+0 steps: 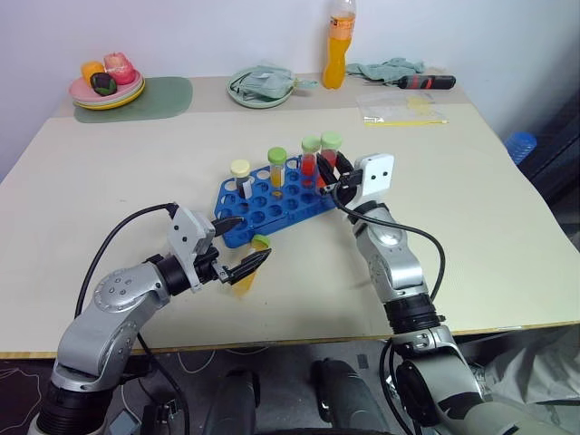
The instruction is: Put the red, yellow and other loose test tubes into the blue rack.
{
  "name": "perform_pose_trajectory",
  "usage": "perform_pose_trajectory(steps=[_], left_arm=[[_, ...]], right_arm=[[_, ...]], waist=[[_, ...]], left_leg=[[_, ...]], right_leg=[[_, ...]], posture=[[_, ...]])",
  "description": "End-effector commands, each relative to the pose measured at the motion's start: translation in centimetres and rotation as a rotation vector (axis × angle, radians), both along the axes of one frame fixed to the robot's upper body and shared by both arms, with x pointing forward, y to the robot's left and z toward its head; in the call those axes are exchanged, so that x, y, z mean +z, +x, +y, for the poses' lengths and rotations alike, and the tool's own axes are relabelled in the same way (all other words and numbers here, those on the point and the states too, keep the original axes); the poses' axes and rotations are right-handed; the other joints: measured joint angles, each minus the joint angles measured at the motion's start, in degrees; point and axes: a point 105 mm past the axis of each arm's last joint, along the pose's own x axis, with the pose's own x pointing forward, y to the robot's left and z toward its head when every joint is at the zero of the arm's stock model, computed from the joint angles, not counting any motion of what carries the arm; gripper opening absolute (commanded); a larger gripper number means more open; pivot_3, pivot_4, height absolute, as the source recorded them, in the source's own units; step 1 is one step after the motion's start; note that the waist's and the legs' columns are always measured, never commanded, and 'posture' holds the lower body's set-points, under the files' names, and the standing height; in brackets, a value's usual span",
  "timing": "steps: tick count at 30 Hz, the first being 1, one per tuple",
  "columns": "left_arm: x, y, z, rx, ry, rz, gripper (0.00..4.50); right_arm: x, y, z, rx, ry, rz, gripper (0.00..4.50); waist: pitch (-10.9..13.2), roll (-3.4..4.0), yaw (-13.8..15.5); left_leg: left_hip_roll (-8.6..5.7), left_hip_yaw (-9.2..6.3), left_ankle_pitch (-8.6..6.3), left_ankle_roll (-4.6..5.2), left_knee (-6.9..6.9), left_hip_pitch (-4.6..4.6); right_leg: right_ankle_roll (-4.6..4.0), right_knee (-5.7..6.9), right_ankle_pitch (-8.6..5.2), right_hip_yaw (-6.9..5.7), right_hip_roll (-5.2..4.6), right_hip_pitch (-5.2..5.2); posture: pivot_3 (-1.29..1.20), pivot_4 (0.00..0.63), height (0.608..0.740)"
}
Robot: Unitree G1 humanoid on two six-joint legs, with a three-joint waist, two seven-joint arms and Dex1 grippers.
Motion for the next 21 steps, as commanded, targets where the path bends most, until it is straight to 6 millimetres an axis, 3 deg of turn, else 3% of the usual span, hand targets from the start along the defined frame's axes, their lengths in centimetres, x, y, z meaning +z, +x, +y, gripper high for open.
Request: perform_pose_trajectory(steps=[1, 9, 21], left_arm=[[0.9, -0.3, 0.0, -0.008, 0.001, -0.043, 4.50], [0.7, -0.3, 0.1, -0.006, 0.001, -0.043, 4.50], [0.5, -0.6, 0.2, 0.003, 0.001, -0.032, 4.50]], right_arm=[[0.4, -0.4, 0.1, 0.014, 0.007, -0.019, 0.85], [0.2, -0.6, 1.5, 0.062, 0.001, -0.017, 0.85], [-0.3, -0.1, 1.5, 0.037, -0.002, -0.020, 0.85]], waist=[[0.0, 0.00, 0.0], [0.0, 0.00, -0.1], [0.0, 0.00, -0.2]], left_leg=[[0.00, 0.00, 0.00, 0.00, 0.00, 0.01], [0.00, 0.03, 0.00, 0.00, -0.02, 0.09], [0.00, 0.09, 0.00, 0.00, -0.05, 0.17]], right_leg=[[0.00, 0.00, 0.00, 0.00, 0.00, 0.00], [-0.01, 0.07, 0.00, 0.04, 0.01, 0.02], [-0.01, 0.11, -0.01, 0.11, 0.02, 0.03]], posture=[[0.00, 0.150, 0.740], [0.00, 0.150, 0.740], [0.00, 0.150, 0.740]])
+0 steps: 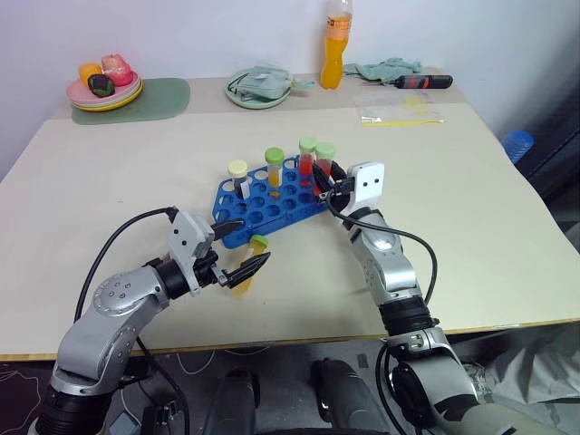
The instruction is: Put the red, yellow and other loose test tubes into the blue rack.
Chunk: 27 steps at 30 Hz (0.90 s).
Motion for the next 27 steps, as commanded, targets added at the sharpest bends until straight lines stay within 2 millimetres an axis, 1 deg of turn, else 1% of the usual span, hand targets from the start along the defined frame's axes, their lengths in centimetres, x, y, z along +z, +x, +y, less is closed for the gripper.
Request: perform_pose_trajectory(steps=[1, 2, 4, 6, 9, 14, 17, 19, 21, 23, 25, 27], left_arm=[[0.9, -0.3, 0.1, 0.002, 0.001, -0.044, 4.50], [0.9, -0.3, 0.1, 0.003, 0.001, -0.044, 4.50], [1.0, -0.3, 0.2, 0.008, 0.002, -0.041, 4.50], [1.0, -0.2, 0.3, 0.020, 0.004, -0.031, 4.50], [1.2, -0.1, 0.6, 0.036, 0.006, -0.023, 4.50], [2.0, -0.3, 1.3, 0.058, 0.036, -0.001, 4.50], [2.8, 0.1, 2.1, 0.093, 0.050, 0.027, 4.50], [3.1, 0.3, 2.6, 0.119, 0.063, 0.052, 4.50], [3.8, 0.2, 3.1, 0.121, 0.072, 0.084, 4.50], [4.2, 0.2, 3.9, 0.160, 0.217, 0.085, 4.50], [4.1, 0.1, 4.1, 0.162, 0.325, 0.116, 4.50], [3.5, 0.3, 4.7, 0.183, 0.376, 0.232, 4.50]], right_arm=[[1.5, -0.4, 0.6, 0.029, 0.015, -0.064, 0.85], [1.5, -0.5, 0.8, 0.044, 0.021, -0.064, 0.85], [1.8, -0.8, 0.9, 0.070, 0.032, -0.075, 1.82], [2.5, -1.0, 0.8, 0.070, 0.036, -0.099, 2.75], [3.7, -1.2, 0.1, 0.053, 0.026, -0.133, 4.27], [5.4, -2.4, -1.6, 0.102, -0.031, -0.178, 4.27], [5.9, -4.0, -2.2, 0.218, -0.138, -0.184, 4.27], [5.8, -5.0, -2.3, 0.289, -0.204, -0.176, 4.27], [5.1, -6.5, -2.3, 0.390, -0.318, -0.156, 4.27], [4.1, -8.2, -2.8, 0.492, -0.452, -0.124, 4.27], [3.9, -8.8, -3.1, 0.527, -0.492, -0.108, 4.27], [3.9, -9.1, -3.1, 0.550, -0.514, -0.102, 4.27]], waist=[[0.0, 0.00, 0.0], [0.0, 0.00, 0.0], [0.0, 0.00, 0.0], [0.0, 0.00, 0.0], [0.0, 0.01, 0.0], [0.0, 0.00, 0.3], [0.0, 0.00, 0.3], [0.0, 0.00, 0.1], [0.0, 0.00, 0.0], [0.0, -0.05, 0.1], [0.0, -0.05, 0.1], [0.1, -0.07, 0.1]], left_leg=[[0.00, 0.00, 0.00, 0.00, 0.00, 0.00], [0.00, 0.00, 0.00, 0.00, 0.00, 0.01], [0.00, 0.00, 0.00, 0.00, -0.01, 0.01], [0.00, 0.00, 0.00, 0.00, -0.01, 0.01], [0.00, 0.00, 0.00, 0.00, -0.01, 0.01], [-0.01, 0.00, 0.00, 0.00, 0.00, 0.00], [-0.02, 0.00, 0.00, 0.00, 0.01, 0.00], [-0.01, -0.02, 0.00, 0.00, 0.01, 0.01], [-0.01, -0.01, 0.00, 0.01, -0.01, 0.04], [0.00, -0.03, 0.00, 0.01, -0.02, 0.04], [0.00, -0.07, -0.01, 0.01, -0.03, 0.04], [-0.01, -0.02, -0.01, 0.01, -0.02, 0.09]], right_leg=[[0.00, 0.01, 0.00, 0.00, 0.00, 0.00], [0.00, 0.01, 0.00, 0.00, 0.00, 0.00], [0.00, 0.01, 0.00, 0.00, 0.00, 0.00], [0.00, 0.01, 0.00, 0.00, 0.00, 0.00], [0.00, 0.02, 0.00, 0.00, 0.01, 0.00], [0.00, 0.00, 0.00, 0.00, -0.02, 0.01], [0.01, -0.01, -0.01, 0.00, -0.03, 0.03], [0.00, 0.00, -0.01, -0.01, -0.01, 0.03], [0.00, 0.00, -0.01, 0.00, 0.00, 0.03], [-0.03, 0.01, -0.03, 0.00, 0.04, 0.03], [-0.04, 0.01, -0.07, -0.02, 0.04, 0.04], [-0.04, 0.03, -0.07, 0.01, 0.04, 0.06]], posture=[[0.00, 0.150, 0.740], [0.00, 0.150, 0.740], [0.00, 0.150, 0.740], [0.00, 0.150, 0.740], [0.00, 0.150, 0.740], [0.00, 0.150, 0.740], [0.00, 0.150, 0.740], [0.00, 0.150, 0.740], [0.00, 0.150, 0.740], [0.00, 0.150, 0.740], [0.00, 0.150, 0.740], [0.00, 0.150, 0.740]])
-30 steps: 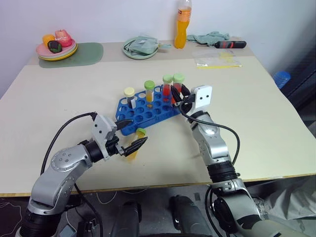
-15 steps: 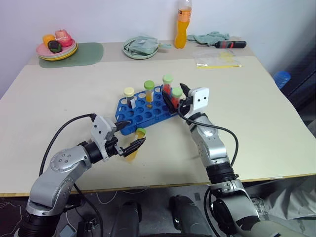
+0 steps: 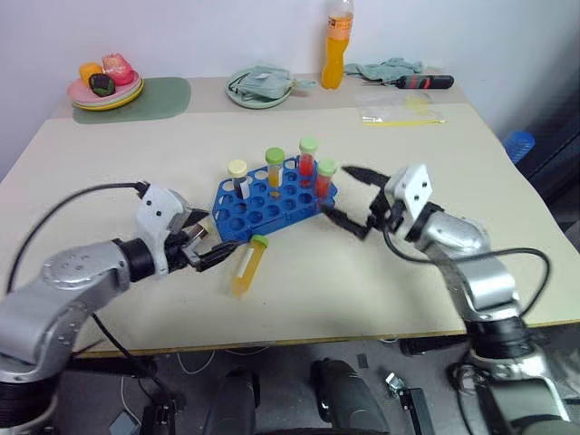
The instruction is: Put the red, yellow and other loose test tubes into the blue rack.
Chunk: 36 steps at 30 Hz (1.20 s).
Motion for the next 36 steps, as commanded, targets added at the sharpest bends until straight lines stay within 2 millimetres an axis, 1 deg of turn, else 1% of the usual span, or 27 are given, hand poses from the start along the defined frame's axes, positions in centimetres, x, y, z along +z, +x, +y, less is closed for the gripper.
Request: perform_pose_trajectory(steps=[1, 3, 5, 8, 11, 17, 20, 25, 28, 31, 36], left_arm=[[-0.4, -0.2, 0.4, 0.032, 0.092, 0.157, 4.50], [-0.7, -0.4, 0.8, 0.040, 0.155, 0.272, 4.50], [-0.3, -0.8, -0.1, 0.000, 0.176, 0.341, 4.50], [0.0, -0.9, -1.4, -0.037, 0.205, 0.370, 4.50], [-0.3, -0.5, -2.4, -0.049, 0.222, 0.385, 4.50], [-2.3, 0.1, -4.3, -0.050, 0.249, 0.423, 4.50], [-3.5, 0.6, -4.6, 0.012, 0.276, 0.412, 4.50], [-4.2, 1.2, -5.9, 0.056, 0.233, 0.411, 4.50], [-4.8, 2.0, -6.5, 0.131, 0.193, 0.408, 4.50], [-5.3, 1.8, -7.3, 0.131, 0.174, 0.439, 4.50], [-6.1, 1.5, -7.6, 0.154, 0.172, 0.477, 4.50]], right_arm=[[1.3, -1.5, 0.9, 0.099, -0.024, -0.032, 4.27], [1.0, -2.0, 1.0, 0.134, -0.053, -0.019, 4.27], [0.6, -2.3, 1.0, 0.159, -0.082, -0.008, 4.27], [0.4, -2.5, 1.0, 0.170, -0.094, -0.001, 4.27], [0.2, -2.6, 1.1, 0.176, -0.094, 0.005, 4.27], [-0.5, -3.1, 1.4, 0.192, -0.096, 0.028, 4.27], [-0.7, -3.3, 1.4, 0.196, -0.097, 0.035, 4.27], [-0.9, -3.7, 1.5, 0.206, -0.100, 0.049, 4.27], [-1.0, -4.0, 1.6, 0.222, -0.111, 0.061, 4.27], [-1.0, -4.1, 1.7, 0.226, -0.114, 0.063, 4.27], [-0.9, -4.1, 1.7, 0.230, -0.115, 0.063, 4.27]], waist=[[0.0, -0.01, 0.0], [0.0, -0.06, 0.0], [0.1, -0.10, 0.1], [0.1, -0.11, 0.1], [0.1, -0.11, 0.1], [0.1, -0.11, 0.2], [0.1, -0.12, 0.2], [0.1, -0.12, 0.3], [0.1, -0.12, 0.3], [0.1, -0.12, 0.3], [0.0, -0.12, 0.3]], left_leg=[[0.01, -0.02, 0.00, 0.00, 0.01, 0.01], [0.00, -0.05, 0.00, 0.00, 0.03, 0.01], [-0.01, -0.04, 0.00, 0.00, 0.02, 0.00], [-0.01, -0.04, 0.00, 0.00, 0.05, -0.05], [-0.01, -0.07, 0.00, -0.01, 0.06, -0.05], [-0.01, -0.08, 0.00, -0.01, 0.07, -0.03], [-0.01, -0.08, 0.00, -0.01, 0.16, -0.08], [-0.02, -0.10, 0.01, -0.01, 0.18, -0.07], [-0.03, -0.11, 0.01, -0.02, 0.20, -0.06], [-0.04, -0.12, 0.01, -0.02, 0.23, -0.07], [-0.04, -0.13, 0.05, -0.09, 0.23, -0.06]], right_leg=[[0.00, 0.01, 0.00, 0.00, 0.03, 0.00], [0.00, 0.05, -0.01, -0.02, 0.05, 0.00], [0.01, 0.04, -0.02, -0.02, 0.04, 0.00], [0.03, 0.00, -0.03, -0.03, 0.03, 0.01], [0.03, 0.01, -0.03, -0.03, 0.03, 0.01], [0.02, 0.05, -0.03, -0.02, 0.02, 0.00], [0.02, 0.07, -0.03, -0.02, -0.02, 0.01], [0.02, 0.09, -0.03, -0.02, -0.04, 0.01], [0.02, 0.11, -0.03, -0.02, -0.05, 0.01], [0.02, 0.12, -0.03, -0.02, -0.06, 0.02], [0.02, 0.15, -0.02, -0.02, -0.05, 0.02]], posture=[[0.00, 0.150, 0.740], [0.00, 0.150, 0.740], [0.00, 0.150, 0.740], [0.00, 0.150, 0.740], [0.00, 0.150, 0.740], [0.00, 0.150, 0.740], [0.00, 0.150, 0.740], [0.00, 0.150, 0.740], [0.00, 0.150, 0.740], [0.00, 0.150, 0.740], [0.00, 0.150, 0.740]])
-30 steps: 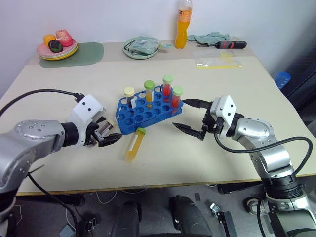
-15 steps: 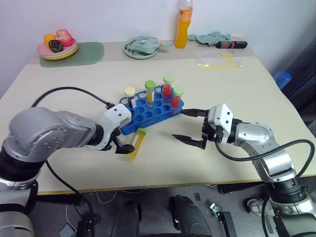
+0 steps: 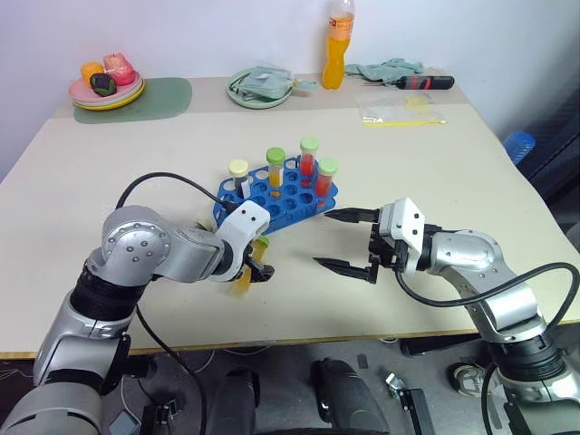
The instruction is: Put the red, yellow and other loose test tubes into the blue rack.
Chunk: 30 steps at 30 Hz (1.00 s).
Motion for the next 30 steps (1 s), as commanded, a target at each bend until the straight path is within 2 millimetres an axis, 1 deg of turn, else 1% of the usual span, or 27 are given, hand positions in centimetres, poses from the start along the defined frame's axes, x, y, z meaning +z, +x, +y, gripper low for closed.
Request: perform_pose_trajectory(steps=[1, 3, 5, 7, 8, 9, 10, 12, 16, 19, 21, 23, 25, 27, 28, 30], left_arm=[[0.0, -0.1, 0.0, 0.020, -0.003, 0.005, 4.24], [-0.2, -0.1, 0.1, 0.040, 0.004, 0.009, 3.72], [-0.4, -0.1, 0.1, 0.058, 0.010, 0.014, 2.73], [-0.6, -0.1, 0.0, 0.074, 0.011, 0.018, 1.84], [-0.6, -0.1, 0.0, 0.081, 0.010, 0.021, 1.31], [-0.5, -0.1, -0.1, 0.080, 0.011, 0.019, 0.88], [-0.4, -0.1, -0.2, 0.076, 0.010, 0.017, 0.81], [-0.1, -0.2, -0.3, 0.066, 0.008, 0.012, 0.81], [0.7, -0.1, 0.2, 0.055, 0.026, -0.016, 0.81], [2.0, -0.9, -0.1, -0.044, 0.035, -0.072, 0.81], [3.7, -1.4, -0.5, -0.119, 0.009, -0.176, 0.81], [6.0, -1.1, -0.8, -0.145, -0.040, -0.356, 0.81], [7.8, -0.9, -0.8, -0.180, -0.064, -0.529, 0.81], [9.1, -1.0, -0.8, -0.232, -0.091, -0.662, 0.81], [10.3, -0.7, -0.9, -0.213, -0.145, -0.756, 0.81], [11.9, 0.4, -0.9, -0.130, -0.237, -0.913, 0.81]], right_arm=[[0.9, -0.5, 0.3, 0.028, 0.003, -0.034, 4.32], [0.9, -0.6, 0.4, 0.029, 0.003, -0.034, 4.34], [0.9, -0.6, 0.4, 0.029, 0.004, -0.034, 4.34], [0.9, -0.7, 0.4, 0.028, 0.004, -0.034, 4.34], [0.9, -0.7, 0.4, 0.028, 0.004, -0.034, 4.34], [0.9, -0.7, 0.4, 0.028, 0.004, -0.034, 4.34], [0.9, -0.7, 0.4, 0.028, 0.004, -0.034, 4.34], [1.0, -0.8, 0.4, 0.027, 0.003, -0.034, 4.34], [1.2, -0.8, 0.4, 0.020, 0.005, -0.035, 4.34], [1.2, -0.8, 0.3, 0.014, 0.005, -0.033, 4.34], [1.3, -0.8, 0.1, 0.003, 0.010, -0.028, 4.34], [1.3, -0.7, -0.2, -0.013, 0.014, -0.023, 4.34], [1.4, -0.6, -0.5, -0.032, 0.020, -0.015, 4.34], [1.3, -0.4, -0.9, -0.054, 0.023, -0.004, 4.34], [1.0, -0.3, -1.3, -0.077, 0.021, 0.008, 4.34], [0.4, 0.0, -2.4, -0.139, 0.033, 0.040, 4.34]], waist=[[0.0, 0.00, 0.1], [0.0, 0.00, 0.1], [0.0, 0.00, 0.1], [0.0, 0.00, 0.2], [0.0, 0.00, 0.3], [0.0, 0.00, 0.3], [0.0, 0.00, 0.4], [0.0, 0.00, 0.4], [0.0, 0.00, 0.3], [0.0, 0.00, 0.3], [0.0, 0.00, 0.3], [0.0, 0.00, 0.3], [0.0, 0.00, 0.3], [0.0, 0.01, 0.1], [0.0, 0.01, 0.1], [0.0, -0.03, 0.5]], left_leg=[[-0.01, 0.00, 0.01, -0.02, 0.00, 0.00], [-0.01, 0.00, 0.02, -0.03, 0.01, 0.00], [-0.01, 0.00, 0.02, -0.04, 0.01, 0.00], [-0.02, 0.00, 0.03, -0.05, 0.01, 0.00], [-0.02, 0.00, 0.03, -0.05, 0.01, 0.00], [-0.02, 0.00, 0.03, -0.06, 0.01, 0.00], [-0.02, 0.00, 0.03, -0.06, 0.02, 0.00], [-0.03, 0.01, 0.04, -0.07, 0.03, 0.00], [-0.03, 0.01, 0.05, -0.08, 0.03, 0.00], [-0.03, 0.00, 0.05, -0.09, 0.03, 0.00], [-0.04, 0.01, 0.05, -0.09, 0.03, -0.01], [-0.04, 0.04, 0.06, -0.10, 0.02, -0.01], [-0.04, 0.05, 0.09, -0.17, -0.03, 0.00], [-0.04, 0.06, 0.19, -0.34, -0.14, 0.04], [-0.04, 0.08, 0.20, -0.37, -0.18, 0.07], [-0.05, 0.11, 0.20, -0.36, -0.20, 0.07]], right_leg=[[0.00, 0.00, 0.00, 0.00, -0.01, 0.00], [0.00, 0.00, 0.00, 0.00, -0.01, 0.00], [0.00, 0.01, 0.00, 0.00, -0.01, 0.00], [0.00, 0.01, 0.00, 0.00, -0.02, 0.00], [0.00, 0.01, 0.00, 0.00, -0.02, 0.00], [0.00, 0.01, 0.00, 0.00, -0.02, 0.00], [0.00, 0.01, 0.00, 0.00, -0.02, 0.01], [0.00, 0.01, 0.00, 0.00, -0.02, 0.01], [0.00, 0.01, 0.00, 0.00, -0.01, 0.02], [0.00, 0.01, 0.00, -0.01, 0.00, 0.01], [0.00, -0.01, 0.00, -0.01, 0.00, 0.01], [0.00, -0.02, 0.00, -0.01, -0.01, 0.02], [-0.01, -0.03, -0.01, -0.01, 0.00, 0.02], [-0.02, -0.05, -0.01, 0.00, 0.00, 0.01], [-0.02, -0.05, -0.01, 0.01, 0.00, 0.02], [-0.02, -0.10, -0.01, 0.02, -0.02, 0.03]], posture=[[0.00, 0.150, 0.740], [0.00, 0.150, 0.740], [0.00, 0.150, 0.740], [0.00, 0.150, 0.740], [0.00, 0.150, 0.740], [0.00, 0.150, 0.740], [0.00, 0.150, 0.740], [0.00, 0.150, 0.740], [0.00, 0.150, 0.740], [0.00, 0.150, 0.740], [0.00, 0.150, 0.740], [0.00, 0.150, 0.740], [0.00, 0.150, 0.740], [0.00, 0.150, 0.740], [0.00, 0.150, 0.740], [0.00, 0.150, 0.740]])
